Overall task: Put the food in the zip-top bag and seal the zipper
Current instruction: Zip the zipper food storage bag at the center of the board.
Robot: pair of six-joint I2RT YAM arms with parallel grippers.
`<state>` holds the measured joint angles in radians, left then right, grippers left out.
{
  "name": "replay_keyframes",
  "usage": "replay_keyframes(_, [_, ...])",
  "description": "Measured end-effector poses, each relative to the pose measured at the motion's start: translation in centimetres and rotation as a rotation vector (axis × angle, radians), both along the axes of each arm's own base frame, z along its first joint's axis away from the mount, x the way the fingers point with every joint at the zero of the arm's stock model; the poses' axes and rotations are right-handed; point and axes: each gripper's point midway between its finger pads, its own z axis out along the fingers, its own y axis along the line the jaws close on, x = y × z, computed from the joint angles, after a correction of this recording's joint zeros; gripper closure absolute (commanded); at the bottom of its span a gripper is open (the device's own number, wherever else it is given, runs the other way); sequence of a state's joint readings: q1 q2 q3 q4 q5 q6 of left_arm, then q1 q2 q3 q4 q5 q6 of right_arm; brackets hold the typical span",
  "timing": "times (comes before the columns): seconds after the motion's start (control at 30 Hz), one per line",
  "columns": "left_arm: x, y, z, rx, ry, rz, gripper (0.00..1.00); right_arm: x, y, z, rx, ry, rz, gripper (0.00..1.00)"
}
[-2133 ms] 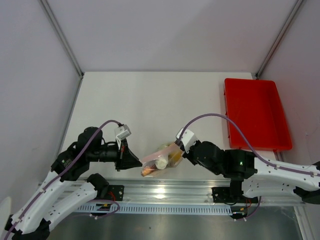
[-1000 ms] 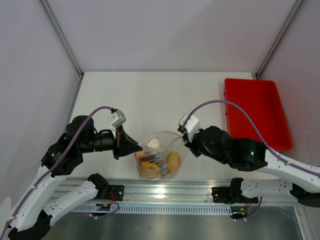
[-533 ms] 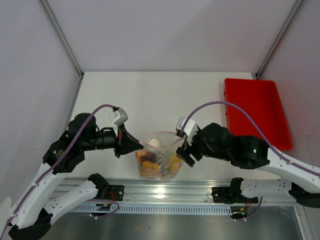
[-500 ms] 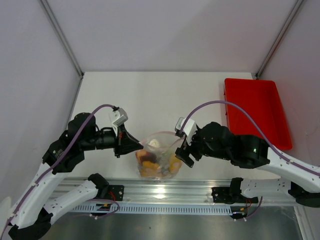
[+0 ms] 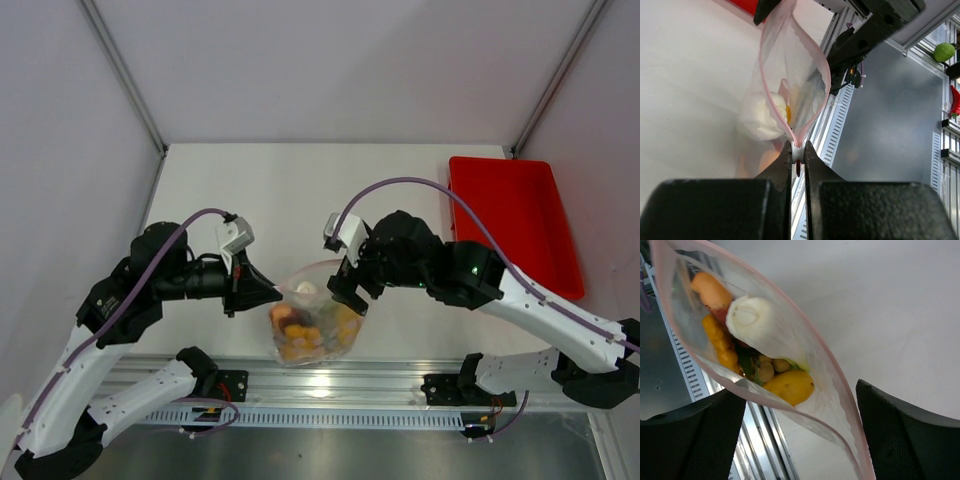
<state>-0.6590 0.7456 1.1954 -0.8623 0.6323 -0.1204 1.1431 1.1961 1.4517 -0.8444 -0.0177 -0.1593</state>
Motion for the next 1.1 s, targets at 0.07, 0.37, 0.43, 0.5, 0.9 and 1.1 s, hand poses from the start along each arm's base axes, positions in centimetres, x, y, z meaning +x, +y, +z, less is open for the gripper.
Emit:
replay_keyframes(0.07, [0.0,0.1,0.1,0.0,-0.001,0.001,0.99,0.7,-0.7,0.0,0.007,0.015,-0.022,0.15])
replay_keyframes(0.37, [0.1,-0.1,0.2,0.012,-0.008,-0.012,0.99,0.7,-4.5,1.0,0.086,0.053,-0.05,0.3])
replay_keyframes(0.43, [0.1,-0.2,0.4,0.01,-0.011,-0.023,1.0,0.8,-4.8,1.1,0.099,0.059,-0.037,0.28])
replay_keyframes(0.5, [0.0,-0.3,0.5,0.008,-0.015,-0.039,1.0,1.0,-4.8,0.9,0.1,0.071,-0.022,0.28])
replay_keyframes(0.9, [-0.5,-0.5,0.6,0.032,-0.033,-0.113,0.99,1.7,-0.7,-1.5,0.054,0.24,0.152,0.35])
replay_keyframes(1.1, [0.4,-0.3,1.2,0.058,-0.051,-0.075,0.92,1.4,1.0,0.6,0.109,0.291,0.203,1.0])
